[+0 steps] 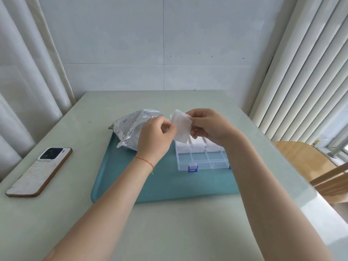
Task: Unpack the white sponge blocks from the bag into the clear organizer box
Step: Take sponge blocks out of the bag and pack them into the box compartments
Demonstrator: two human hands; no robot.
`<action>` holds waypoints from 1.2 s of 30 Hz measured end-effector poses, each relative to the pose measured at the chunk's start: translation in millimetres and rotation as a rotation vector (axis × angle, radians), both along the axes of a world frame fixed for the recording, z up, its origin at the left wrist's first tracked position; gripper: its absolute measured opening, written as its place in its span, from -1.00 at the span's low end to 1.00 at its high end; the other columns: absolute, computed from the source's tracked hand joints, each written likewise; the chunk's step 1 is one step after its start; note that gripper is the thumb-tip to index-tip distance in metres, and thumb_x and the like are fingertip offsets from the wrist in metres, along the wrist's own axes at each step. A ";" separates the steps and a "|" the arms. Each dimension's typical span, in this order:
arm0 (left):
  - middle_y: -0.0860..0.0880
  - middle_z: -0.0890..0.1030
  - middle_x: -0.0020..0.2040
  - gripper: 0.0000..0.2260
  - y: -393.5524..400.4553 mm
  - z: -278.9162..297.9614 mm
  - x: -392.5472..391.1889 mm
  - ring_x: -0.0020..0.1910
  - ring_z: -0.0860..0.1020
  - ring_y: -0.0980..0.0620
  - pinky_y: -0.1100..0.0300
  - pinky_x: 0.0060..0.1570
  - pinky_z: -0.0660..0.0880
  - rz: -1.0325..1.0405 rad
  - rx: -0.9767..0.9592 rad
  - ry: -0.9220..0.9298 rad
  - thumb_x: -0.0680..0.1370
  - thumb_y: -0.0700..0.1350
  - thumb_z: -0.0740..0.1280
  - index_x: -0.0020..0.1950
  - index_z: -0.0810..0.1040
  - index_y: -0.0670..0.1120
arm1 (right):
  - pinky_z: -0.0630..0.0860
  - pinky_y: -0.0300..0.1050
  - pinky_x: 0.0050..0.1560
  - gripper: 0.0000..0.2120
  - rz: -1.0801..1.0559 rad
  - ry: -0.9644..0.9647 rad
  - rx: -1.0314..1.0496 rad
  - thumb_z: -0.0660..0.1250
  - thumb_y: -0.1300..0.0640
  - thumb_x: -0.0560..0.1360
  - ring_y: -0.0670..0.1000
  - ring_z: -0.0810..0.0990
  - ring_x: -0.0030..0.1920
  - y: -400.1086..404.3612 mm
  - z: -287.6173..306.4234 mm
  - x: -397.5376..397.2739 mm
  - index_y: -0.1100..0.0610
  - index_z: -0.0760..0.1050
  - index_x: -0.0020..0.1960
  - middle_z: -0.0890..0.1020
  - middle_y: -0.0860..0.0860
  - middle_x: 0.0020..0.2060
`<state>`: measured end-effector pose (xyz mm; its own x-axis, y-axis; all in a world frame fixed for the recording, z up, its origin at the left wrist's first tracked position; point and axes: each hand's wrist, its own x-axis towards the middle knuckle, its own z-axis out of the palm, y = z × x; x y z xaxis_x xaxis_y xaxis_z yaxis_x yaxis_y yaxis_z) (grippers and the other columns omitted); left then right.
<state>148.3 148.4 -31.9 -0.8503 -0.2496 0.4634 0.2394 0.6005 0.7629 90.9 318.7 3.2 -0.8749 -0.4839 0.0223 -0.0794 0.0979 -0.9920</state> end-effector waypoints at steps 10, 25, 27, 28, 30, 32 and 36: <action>-0.02 0.63 -0.32 -0.83 9.7 2.5 -7.6 -0.38 0.61 -0.01 0.05 -0.30 0.58 -0.043 0.255 -0.003 0.53 -0.23 0.31 0.00 0.42 0.03 | 0.52 -0.14 -0.35 -0.73 -0.023 -0.048 -0.011 0.33 0.04 0.58 0.05 0.54 -0.37 0.0 -1.0 -8.1 0.27 0.59 0.01 0.59 0.10 -0.28; -0.05 0.62 -0.07 -0.78 1.9 17.5 0.8 -0.28 0.57 -0.07 0.12 -0.20 0.55 -0.713 1.180 -0.618 0.43 -0.15 0.27 0.03 0.61 -0.12 | 0.42 -0.29 -0.09 -0.77 0.023 0.452 0.509 0.50 0.02 0.44 -0.13 0.50 -0.17 -19.1 18.3 20.3 -0.03 0.59 0.07 0.59 -0.03 -0.10; -0.04 0.61 0.01 -0.69 0.0 15.6 -1.6 -0.26 0.57 -0.04 0.10 -0.22 0.54 -0.680 1.241 -0.632 0.39 -0.17 0.29 0.12 0.55 -0.14 | 0.37 -0.40 -0.01 -0.61 0.022 0.495 0.533 0.52 -0.08 0.40 -0.17 0.48 0.04 -20.8 18.9 23.4 -0.09 0.52 0.18 0.49 -0.08 0.07; -0.06 0.59 0.02 -0.65 -1.5 15.1 -2.8 -0.23 0.57 -0.04 0.09 -0.20 0.54 -0.674 1.295 -0.637 0.38 -0.18 0.29 0.16 0.52 -0.16 | 0.33 -0.35 0.07 -0.50 0.037 0.508 0.558 0.54 -0.11 0.35 -0.16 0.42 0.14 -20.7 19.3 25.3 -0.12 0.47 0.24 0.44 -0.09 0.13; -0.10 0.53 -0.01 -0.65 -4.2 15.9 -4.8 -0.21 0.56 -0.03 0.10 -0.18 0.54 -0.686 1.366 -0.641 0.39 -0.21 0.28 0.18 0.48 -0.18 | 0.28 -0.19 0.22 -0.26 0.077 0.545 0.668 0.59 -0.16 0.24 -0.14 0.29 0.26 -21.0 18.9 28.6 -0.16 0.36 0.34 0.36 -0.12 0.23; -0.10 0.52 -0.08 -0.69 -5.0 18.8 -4.0 -0.25 0.57 -0.03 0.16 -0.24 0.55 -0.708 1.346 -0.632 0.39 -0.21 0.25 0.13 0.47 -0.17 | 0.26 -0.09 0.28 -0.11 0.102 0.587 0.793 0.60 -0.19 0.19 -0.10 0.23 0.32 -23.3 17.0 32.0 -0.18 0.25 0.41 0.32 -0.13 0.27; -0.10 0.50 -0.10 -0.64 -7.1 21.2 -2.0 -0.21 0.59 -0.04 0.17 -0.24 0.53 -0.819 1.266 -0.632 0.39 -0.22 0.22 0.19 0.38 -0.11 | 0.24 -0.05 0.28 -0.13 0.071 0.693 0.907 0.56 -0.17 0.23 -0.04 0.20 0.34 -26.5 15.1 33.8 -0.14 0.22 0.43 0.30 -0.10 0.29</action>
